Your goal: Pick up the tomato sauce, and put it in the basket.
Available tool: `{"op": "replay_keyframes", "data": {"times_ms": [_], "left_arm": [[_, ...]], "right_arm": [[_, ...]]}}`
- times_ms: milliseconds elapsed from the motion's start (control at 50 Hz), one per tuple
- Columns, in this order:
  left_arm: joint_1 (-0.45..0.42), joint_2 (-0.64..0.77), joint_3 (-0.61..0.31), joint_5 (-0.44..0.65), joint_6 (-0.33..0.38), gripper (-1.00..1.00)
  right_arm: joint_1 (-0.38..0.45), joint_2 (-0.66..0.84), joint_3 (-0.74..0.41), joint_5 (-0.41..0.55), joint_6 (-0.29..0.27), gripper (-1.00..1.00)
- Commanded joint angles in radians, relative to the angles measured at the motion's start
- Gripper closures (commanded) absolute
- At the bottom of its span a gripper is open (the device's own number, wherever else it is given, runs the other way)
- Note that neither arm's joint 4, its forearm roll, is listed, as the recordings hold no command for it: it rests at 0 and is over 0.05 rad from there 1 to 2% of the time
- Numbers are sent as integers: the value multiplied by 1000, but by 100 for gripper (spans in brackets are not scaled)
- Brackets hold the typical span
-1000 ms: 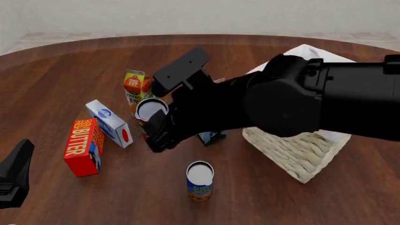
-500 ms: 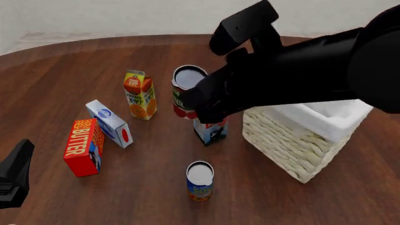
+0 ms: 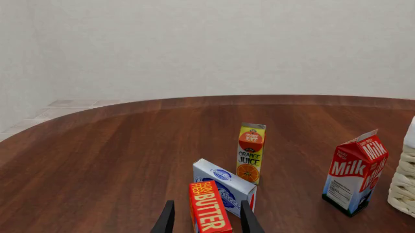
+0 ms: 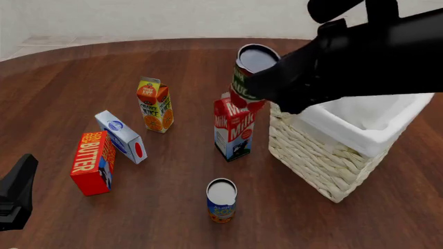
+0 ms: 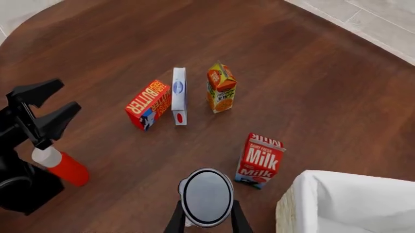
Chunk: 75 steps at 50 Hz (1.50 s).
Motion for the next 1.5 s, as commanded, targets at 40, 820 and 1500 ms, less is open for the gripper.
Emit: {"op": "replay_keyframes", "data": {"times_ms": [40, 820, 1500], "left_arm": [[3, 0, 1, -1, 0, -100], [3, 0, 1, -1, 0, -100], [4, 0, 1, -1, 0, -100]], "right_arm": [[-61, -60, -27, 67, 4, 100], [-229, -202, -67, 215, -7, 100], [-397, -260, -66, 294, -42, 100]]}}
